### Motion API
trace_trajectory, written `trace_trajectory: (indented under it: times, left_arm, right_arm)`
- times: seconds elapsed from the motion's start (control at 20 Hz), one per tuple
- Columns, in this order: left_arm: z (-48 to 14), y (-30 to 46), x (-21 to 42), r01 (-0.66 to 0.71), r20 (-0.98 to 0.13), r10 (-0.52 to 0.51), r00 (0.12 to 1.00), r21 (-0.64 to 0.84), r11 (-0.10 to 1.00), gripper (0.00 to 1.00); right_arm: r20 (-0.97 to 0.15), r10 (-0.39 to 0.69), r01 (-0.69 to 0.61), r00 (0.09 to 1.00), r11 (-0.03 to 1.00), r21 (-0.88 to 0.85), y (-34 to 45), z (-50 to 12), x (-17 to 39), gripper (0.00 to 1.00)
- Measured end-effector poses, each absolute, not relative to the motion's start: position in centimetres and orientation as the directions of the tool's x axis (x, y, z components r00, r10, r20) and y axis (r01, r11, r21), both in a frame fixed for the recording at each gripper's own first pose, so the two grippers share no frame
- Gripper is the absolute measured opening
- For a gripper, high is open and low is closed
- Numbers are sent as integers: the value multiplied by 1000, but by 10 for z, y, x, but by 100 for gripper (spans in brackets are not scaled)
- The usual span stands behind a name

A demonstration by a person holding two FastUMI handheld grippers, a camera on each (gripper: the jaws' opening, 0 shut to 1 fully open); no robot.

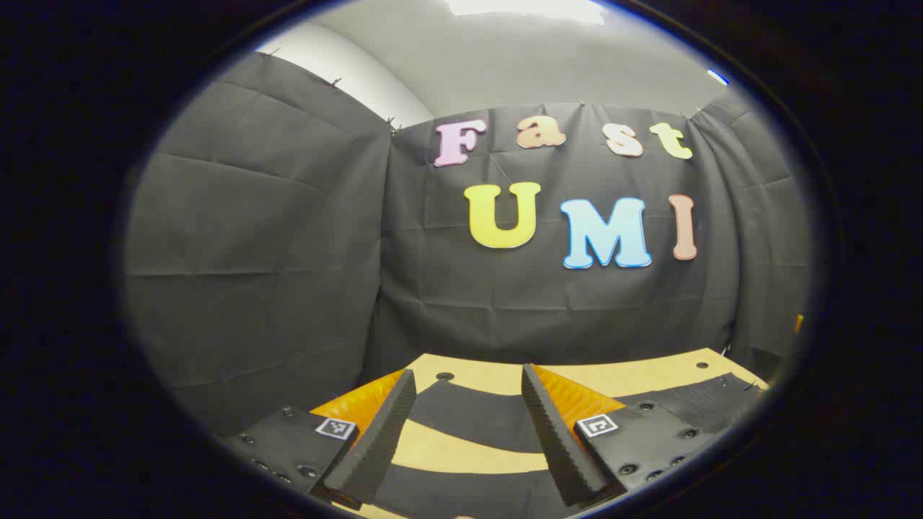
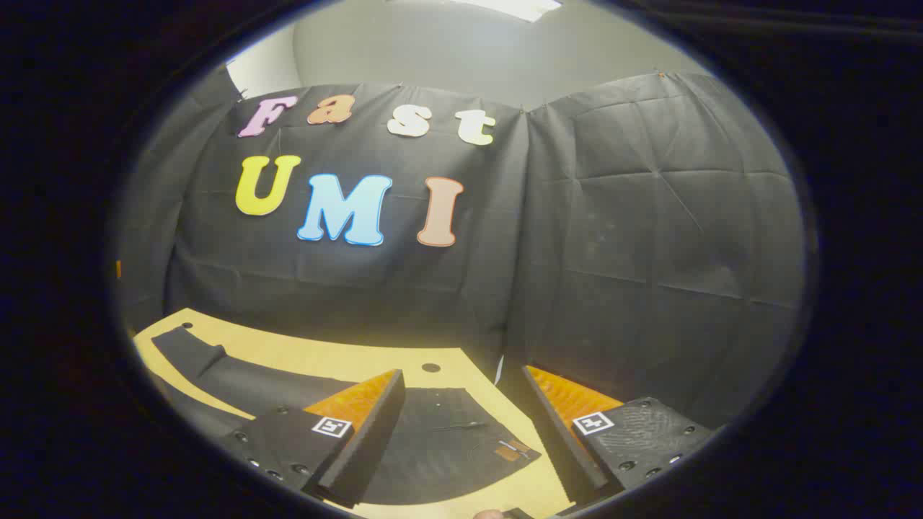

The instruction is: Grasp the waist and the cuffs of the jeans and fold them to make the two legs overlap; first hold the waist and fold one-third of the jeans toward the cuffs, then hold the cuffs and fold the remaining one-third in the same direction to finish folding.

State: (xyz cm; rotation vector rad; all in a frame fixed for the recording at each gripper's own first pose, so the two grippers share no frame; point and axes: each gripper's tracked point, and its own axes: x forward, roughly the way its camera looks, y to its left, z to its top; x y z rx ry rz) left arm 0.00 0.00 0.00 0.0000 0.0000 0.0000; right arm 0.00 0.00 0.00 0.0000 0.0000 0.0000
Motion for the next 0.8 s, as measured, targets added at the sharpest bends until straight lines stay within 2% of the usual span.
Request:
trace_trajectory:
  times: [0.05, 0.45, 0.7, 0.75, 0.8]
  left_arm:
    - [1, -1, 0, -1, -1, 1, 1000, 5, 1000, 95]
    - [-1, 4, 2, -47, -9, 47, 999, 10, 999, 95]
    - [12, -5, -5, -81, 31, 80, 996, 33, 996, 95]
    - [13, -7, -7, -92, 33, 91, 995, 37, 995, 91]
    - [11, -8, -9, -99, 28, 98, 995, 34, 995, 95]
  right_arm:
    - [-4, 0, 0, 1000, 1000, -1, -1, -2, 0, 95]
    - [-12, 7, -8, 1000, 1000, -17, -4, -3, 10, 95]
    - [13, 77, -77, 997, 997, -18, -6, 4, 25, 95]
    - [15, 95, -95, 995, 995, -4, -5, 3, 27, 95]
    - [5, 109, -109, 994, 994, 7, -4, 1, 29, 95]
